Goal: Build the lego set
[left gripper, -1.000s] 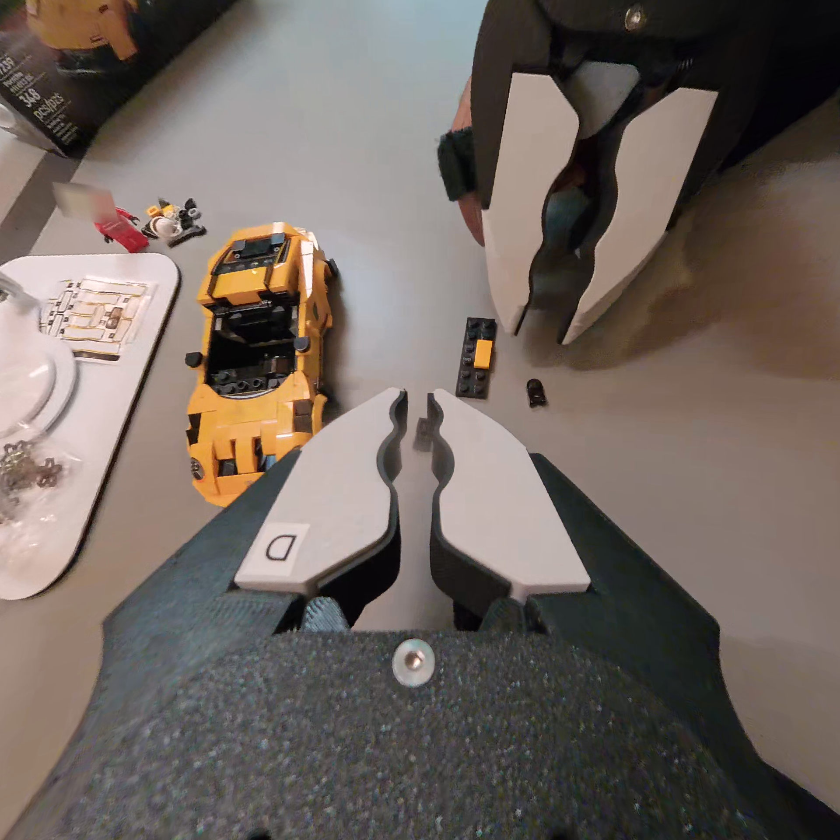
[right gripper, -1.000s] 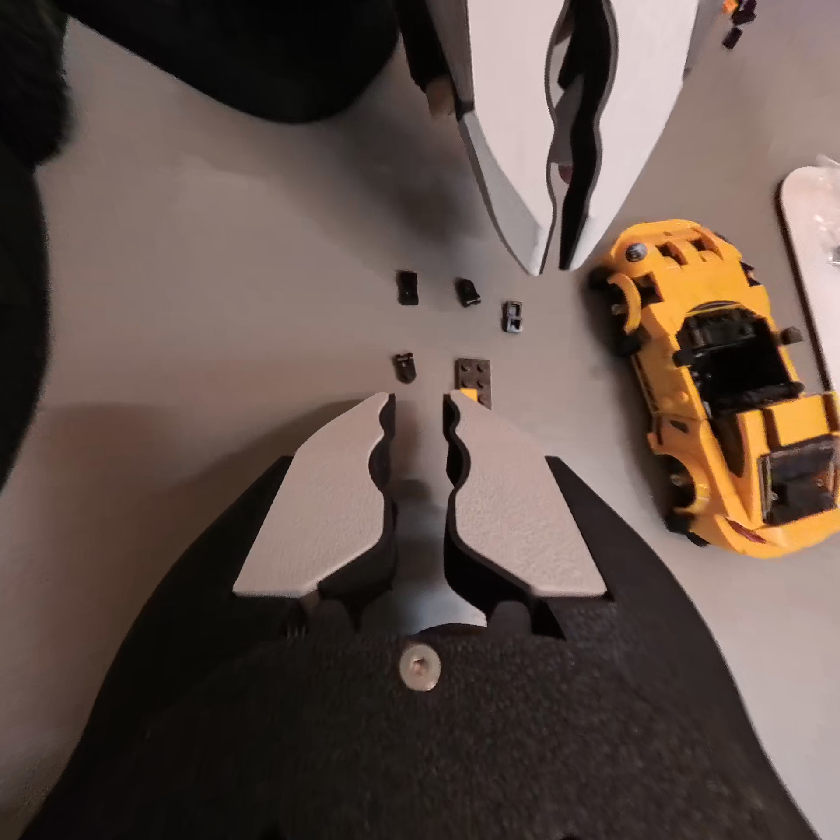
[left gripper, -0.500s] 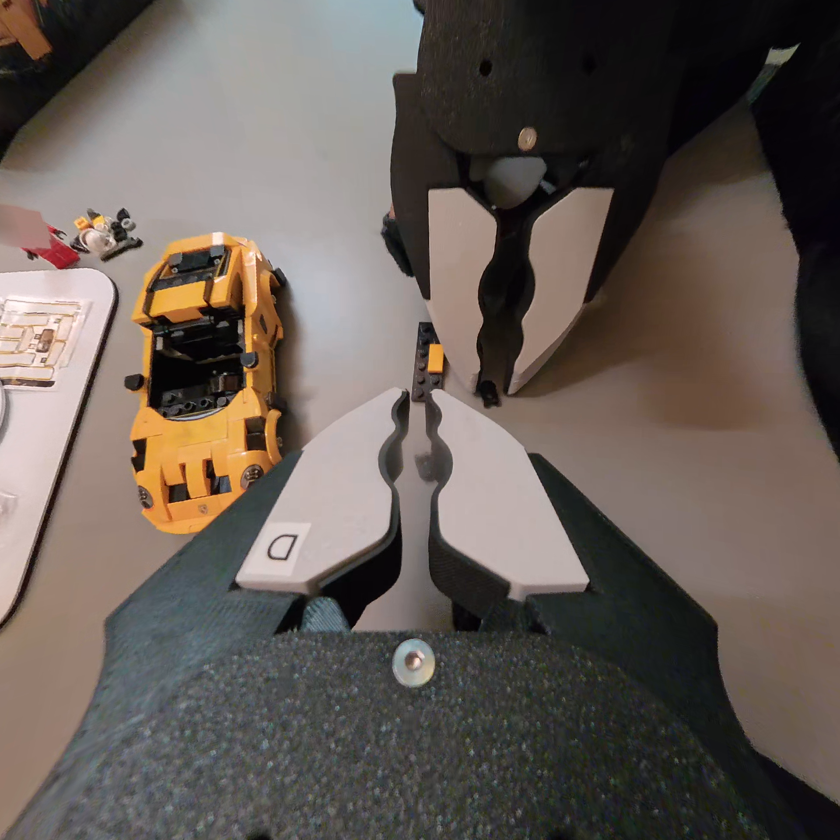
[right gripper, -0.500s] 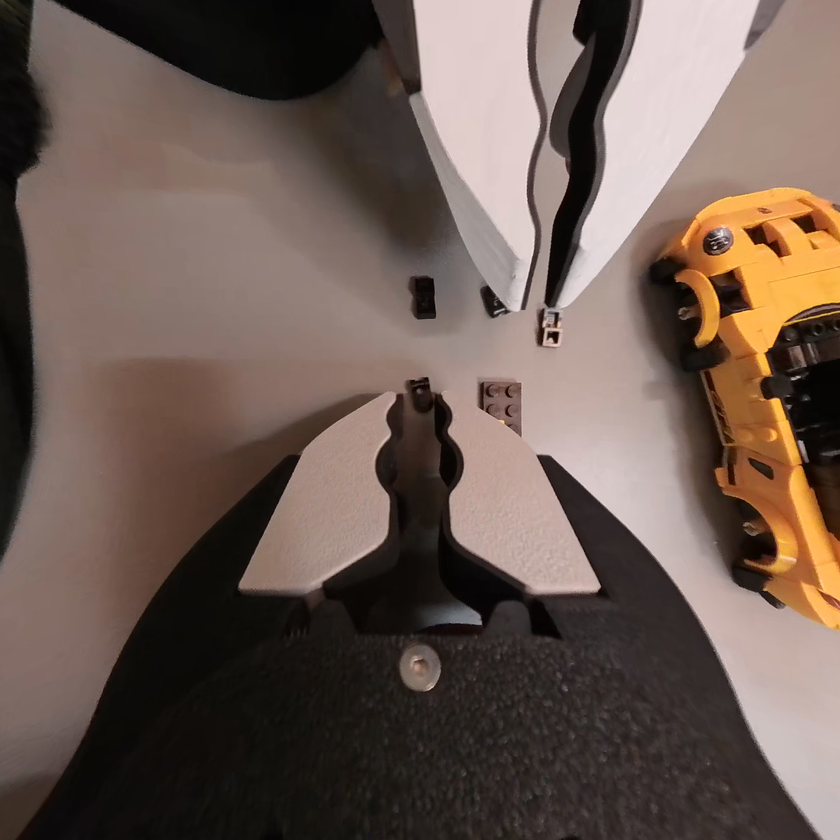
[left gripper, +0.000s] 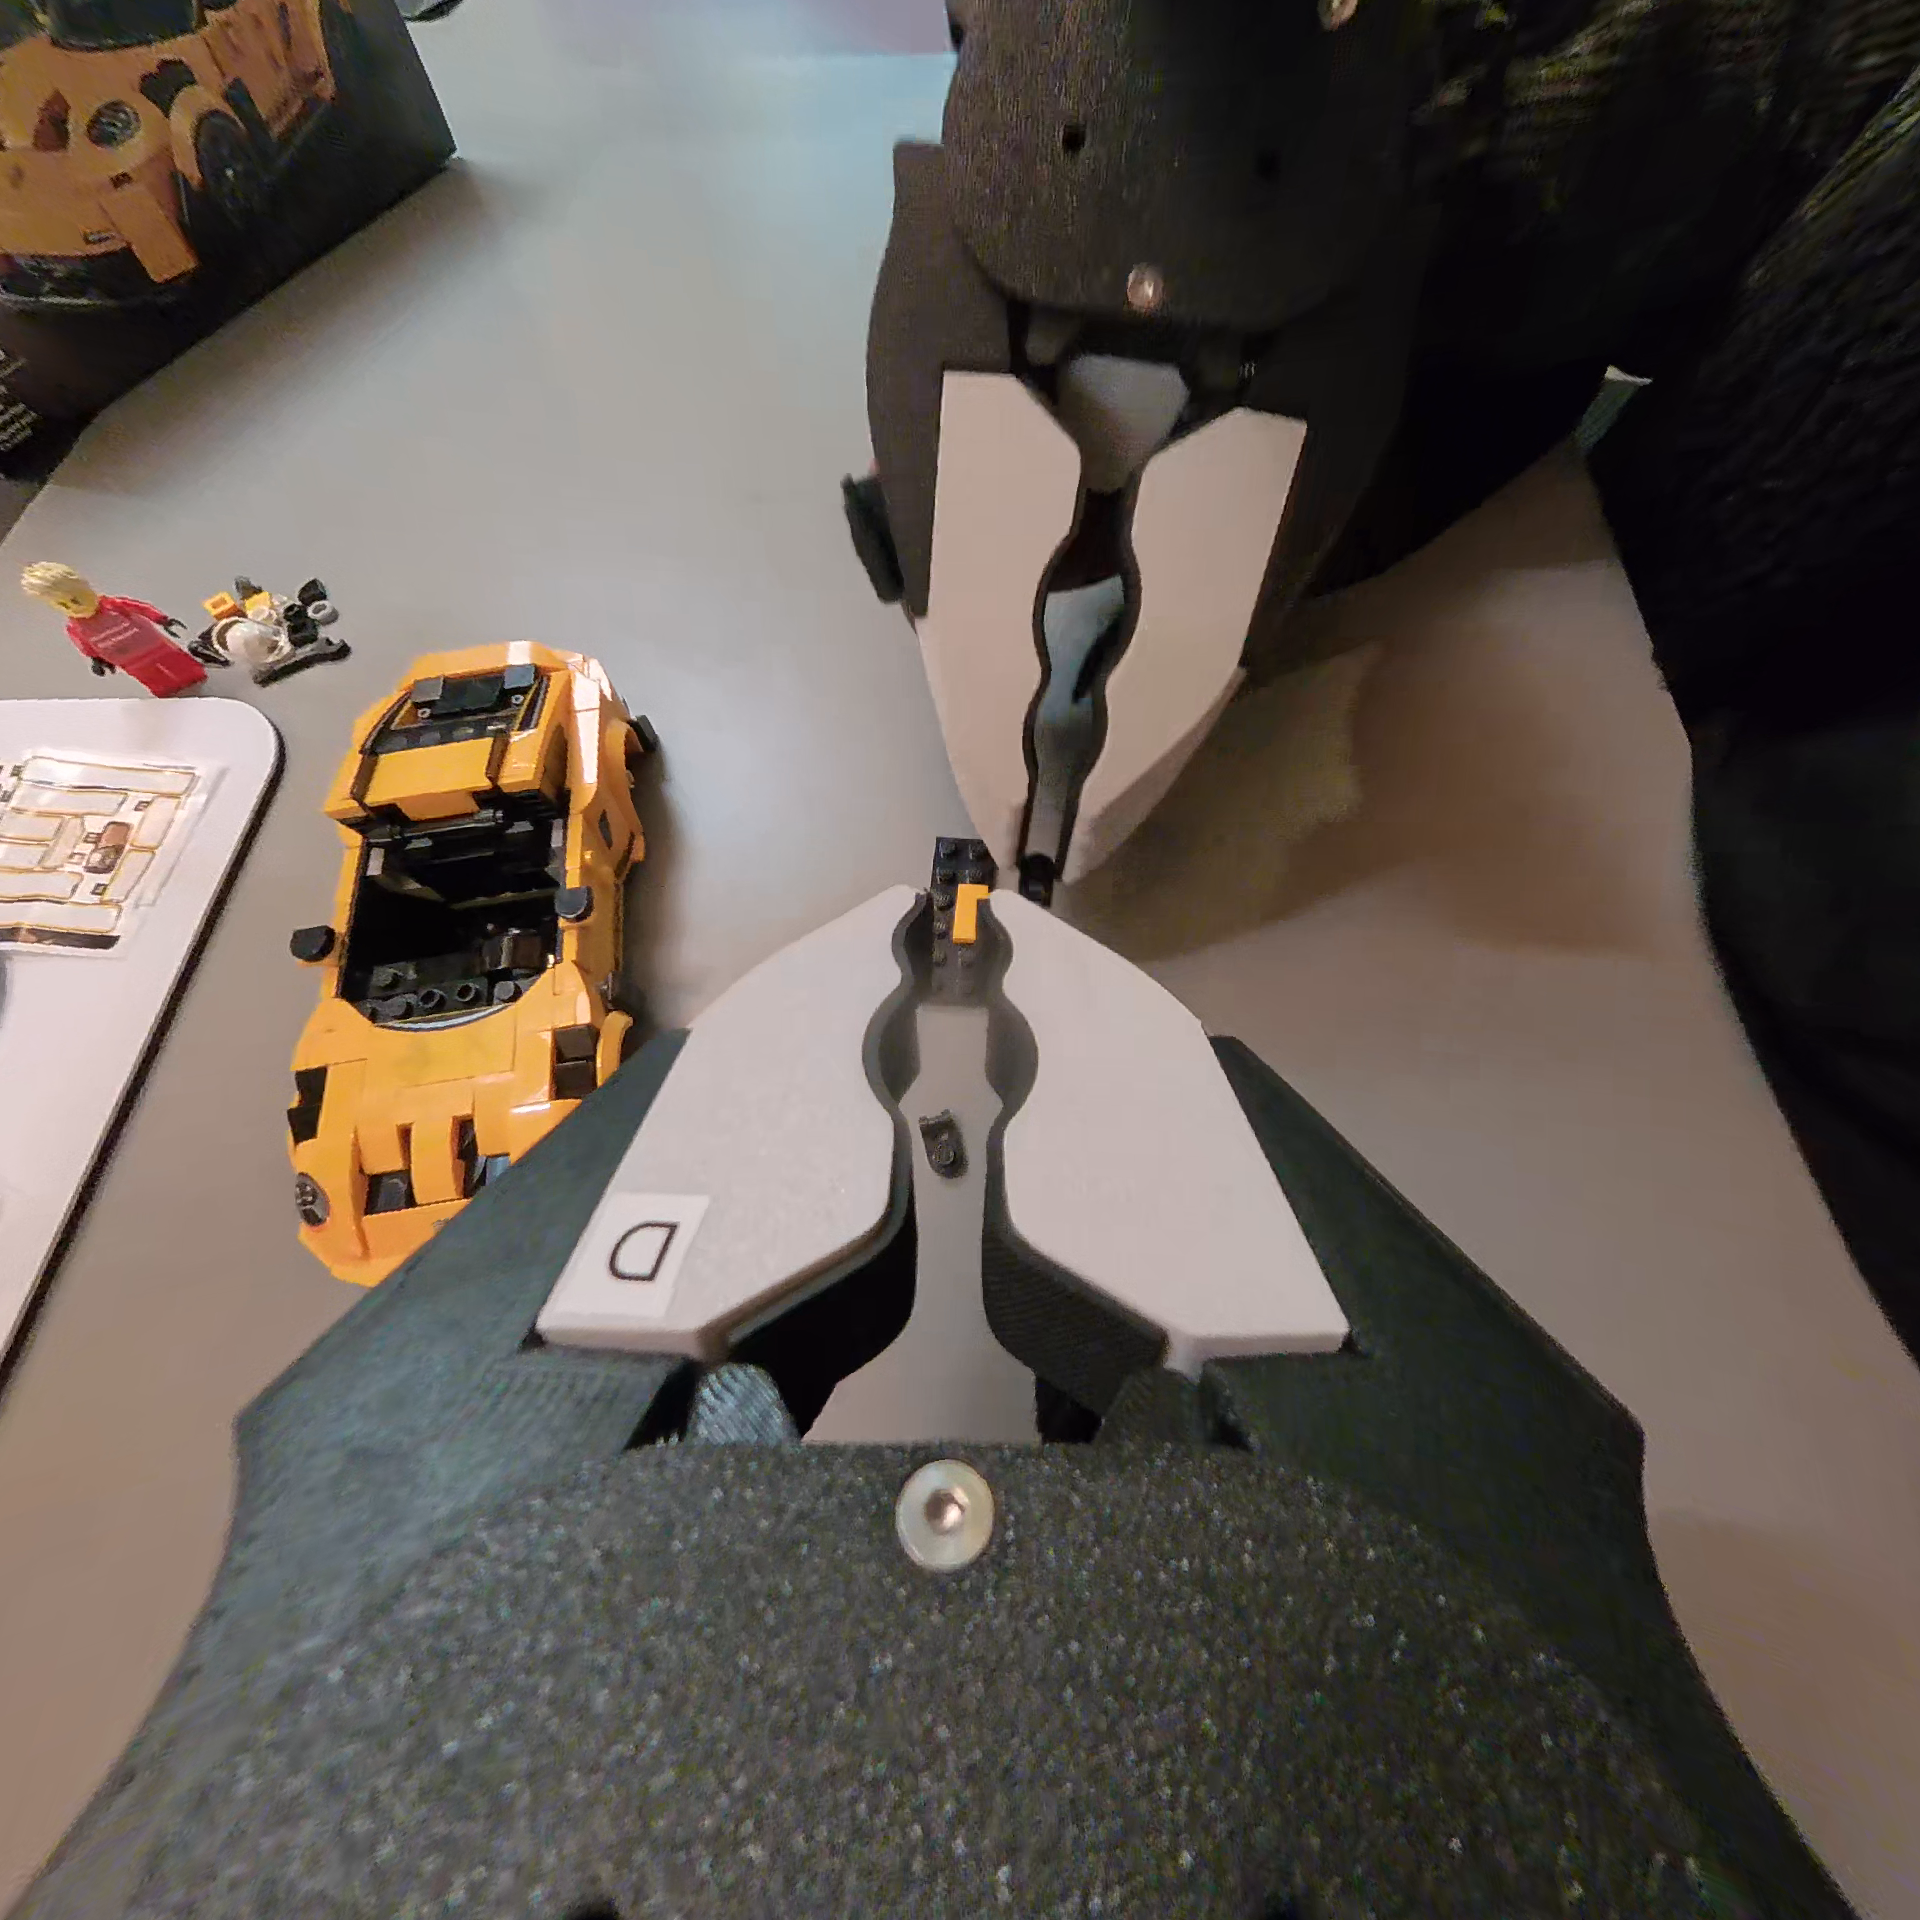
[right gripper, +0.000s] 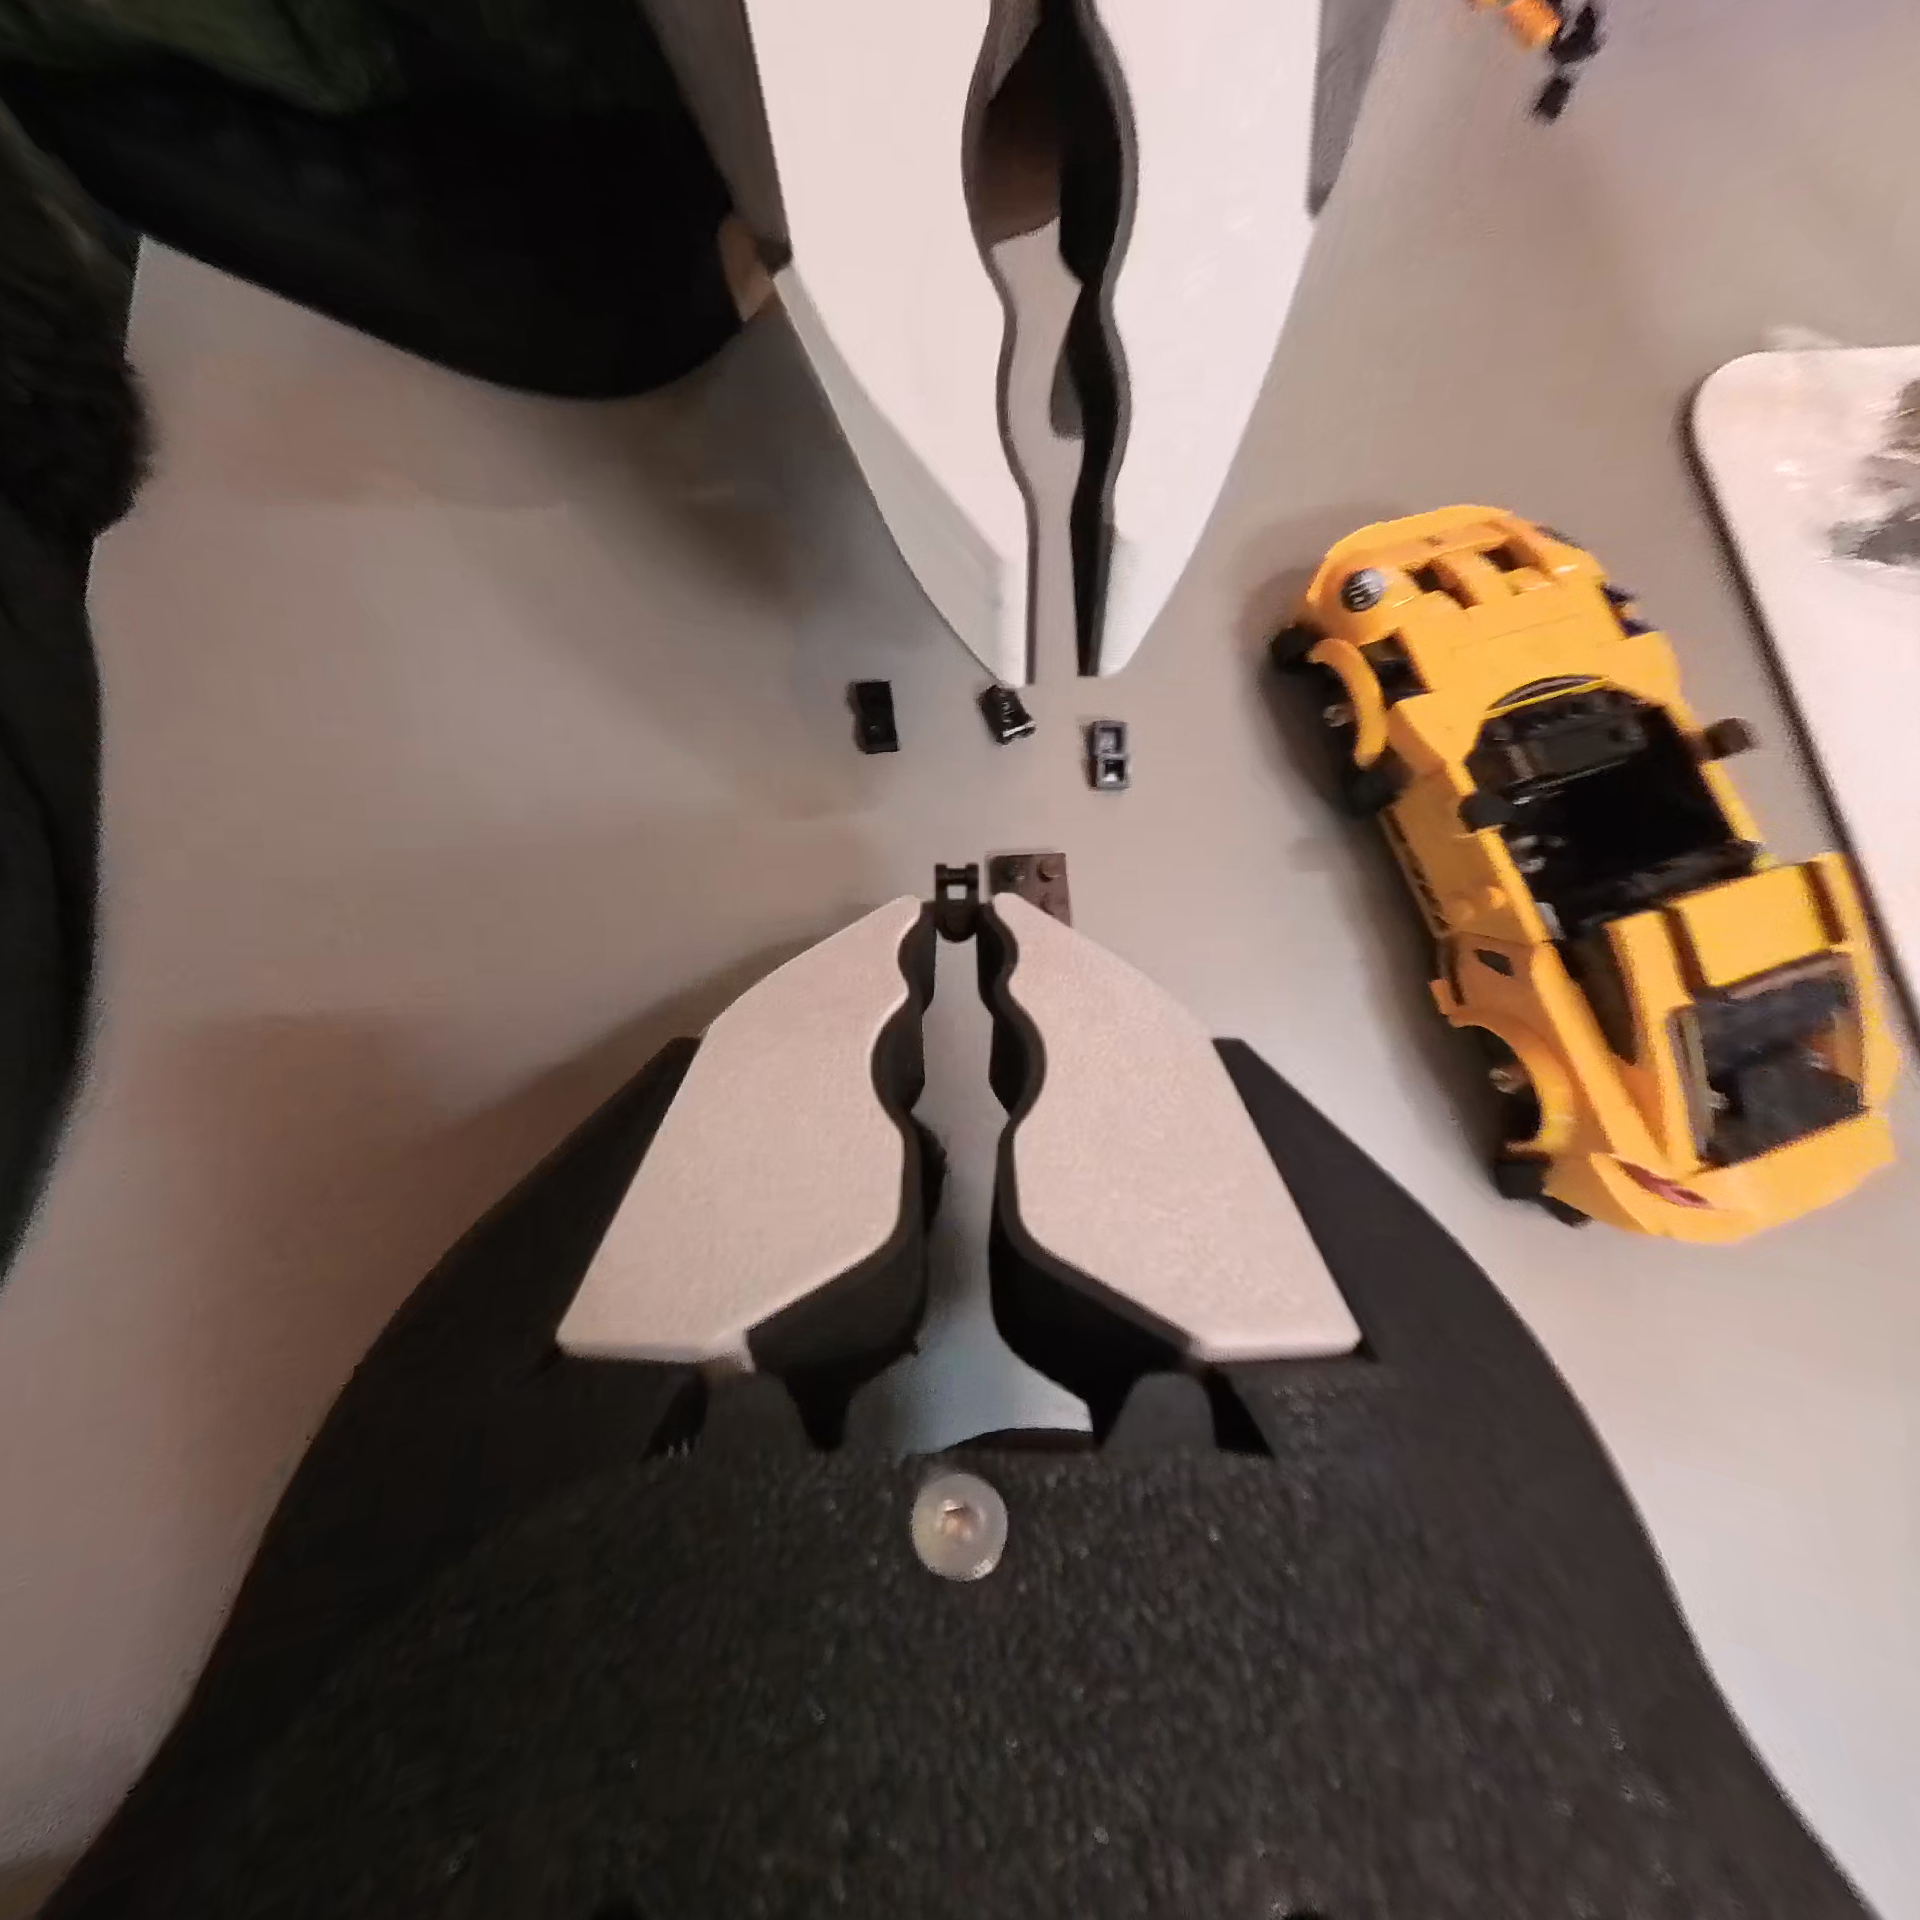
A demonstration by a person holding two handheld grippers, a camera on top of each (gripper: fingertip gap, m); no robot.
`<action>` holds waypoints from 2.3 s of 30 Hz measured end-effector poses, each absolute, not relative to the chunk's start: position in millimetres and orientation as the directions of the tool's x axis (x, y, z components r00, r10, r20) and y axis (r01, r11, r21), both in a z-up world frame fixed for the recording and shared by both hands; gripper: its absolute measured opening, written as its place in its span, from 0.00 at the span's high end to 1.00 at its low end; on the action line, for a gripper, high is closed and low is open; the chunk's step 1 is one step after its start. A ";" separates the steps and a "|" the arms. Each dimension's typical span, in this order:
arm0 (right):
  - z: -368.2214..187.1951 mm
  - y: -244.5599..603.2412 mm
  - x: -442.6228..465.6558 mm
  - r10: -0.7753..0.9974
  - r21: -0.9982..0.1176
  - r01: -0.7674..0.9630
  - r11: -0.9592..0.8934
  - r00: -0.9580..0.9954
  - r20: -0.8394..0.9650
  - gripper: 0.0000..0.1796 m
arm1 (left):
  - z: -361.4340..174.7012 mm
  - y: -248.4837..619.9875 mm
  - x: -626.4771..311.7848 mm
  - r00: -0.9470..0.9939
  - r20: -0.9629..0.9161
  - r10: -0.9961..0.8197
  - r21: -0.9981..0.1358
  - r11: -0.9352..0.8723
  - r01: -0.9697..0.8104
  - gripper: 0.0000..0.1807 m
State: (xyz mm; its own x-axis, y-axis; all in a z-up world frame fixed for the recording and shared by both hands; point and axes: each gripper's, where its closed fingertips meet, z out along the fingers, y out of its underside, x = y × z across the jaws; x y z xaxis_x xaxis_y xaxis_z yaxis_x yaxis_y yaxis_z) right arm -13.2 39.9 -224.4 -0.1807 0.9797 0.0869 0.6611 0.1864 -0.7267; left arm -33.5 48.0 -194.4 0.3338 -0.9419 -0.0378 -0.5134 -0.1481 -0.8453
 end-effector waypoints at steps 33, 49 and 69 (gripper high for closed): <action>-253.9 22.1 10.1 0.800 -0.549 0.638 0.540 -0.592 0.099 0.92 | -256.7 11.6 9.5 0.183 0.042 -0.982 -0.704 -0.159 -0.693 0.95; -254.0 20.5 16.6 0.991 -0.618 0.779 0.106 -0.132 0.004 0.90 | -224.6 37.8 -9.9 0.312 -0.006 -0.950 -0.774 -0.193 -0.603 0.97; -245.6 55.6 2.5 0.985 -0.596 0.786 0.166 -0.165 0.056 0.99 | -244.7 54.5 -32.1 0.386 -0.073 -0.919 -0.705 -0.226 -0.672 0.92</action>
State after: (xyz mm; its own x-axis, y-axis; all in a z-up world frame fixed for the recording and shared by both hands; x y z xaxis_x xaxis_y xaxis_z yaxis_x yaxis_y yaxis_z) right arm 2.5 55.6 -245.6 -0.1653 0.9847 0.0557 0.7858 0.1656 -0.5959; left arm -32.1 54.5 -244.7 0.3862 -0.9195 -0.0735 -0.6720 -0.2259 -0.7052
